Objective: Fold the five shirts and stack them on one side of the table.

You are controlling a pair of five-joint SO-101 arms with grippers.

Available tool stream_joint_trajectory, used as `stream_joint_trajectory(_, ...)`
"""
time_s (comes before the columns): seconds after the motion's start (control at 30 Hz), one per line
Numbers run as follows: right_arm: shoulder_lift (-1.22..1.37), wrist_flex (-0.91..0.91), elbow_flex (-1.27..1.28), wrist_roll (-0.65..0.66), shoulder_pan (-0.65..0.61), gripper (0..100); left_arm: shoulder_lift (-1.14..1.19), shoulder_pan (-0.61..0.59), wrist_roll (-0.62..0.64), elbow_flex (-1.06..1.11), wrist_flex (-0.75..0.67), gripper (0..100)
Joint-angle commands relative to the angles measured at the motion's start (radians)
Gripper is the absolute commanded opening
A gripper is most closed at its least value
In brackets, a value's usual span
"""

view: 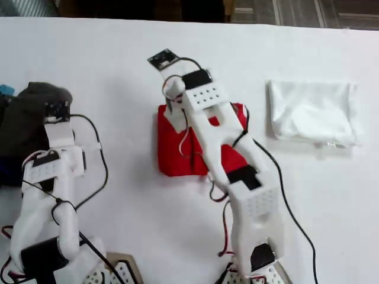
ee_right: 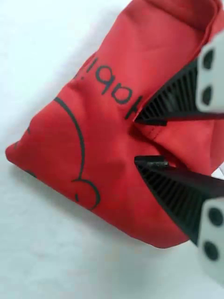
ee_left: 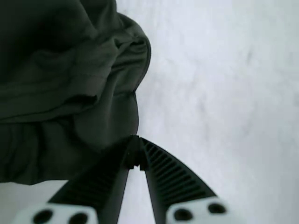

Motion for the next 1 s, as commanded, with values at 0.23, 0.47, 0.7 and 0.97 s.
stream_joint_trajectory(0.23, 0.059, 0.220, -0.183, -0.005, 0.065, 11.5, -0.031, 0.002, 0.048, -0.001, -0.031, 3)
stream_joint_trajectory(0.47, -0.002, 0.217, -0.173, -0.005, 0.130, 11.5, -0.031, 0.017, 0.043, 0.001, -0.031, 3)
stream_joint_trajectory(0.7, 0.013, 0.119, -0.304, -0.005, 0.031, 11.5, -0.031, 0.018, 0.043, 0.010, -0.048, 3)
stream_joint_trajectory(0.97, 0.170, 0.041, -0.315, -0.006, 0.039, 11.5, -0.031, 0.018, 0.043, 0.010, -0.051, 3)
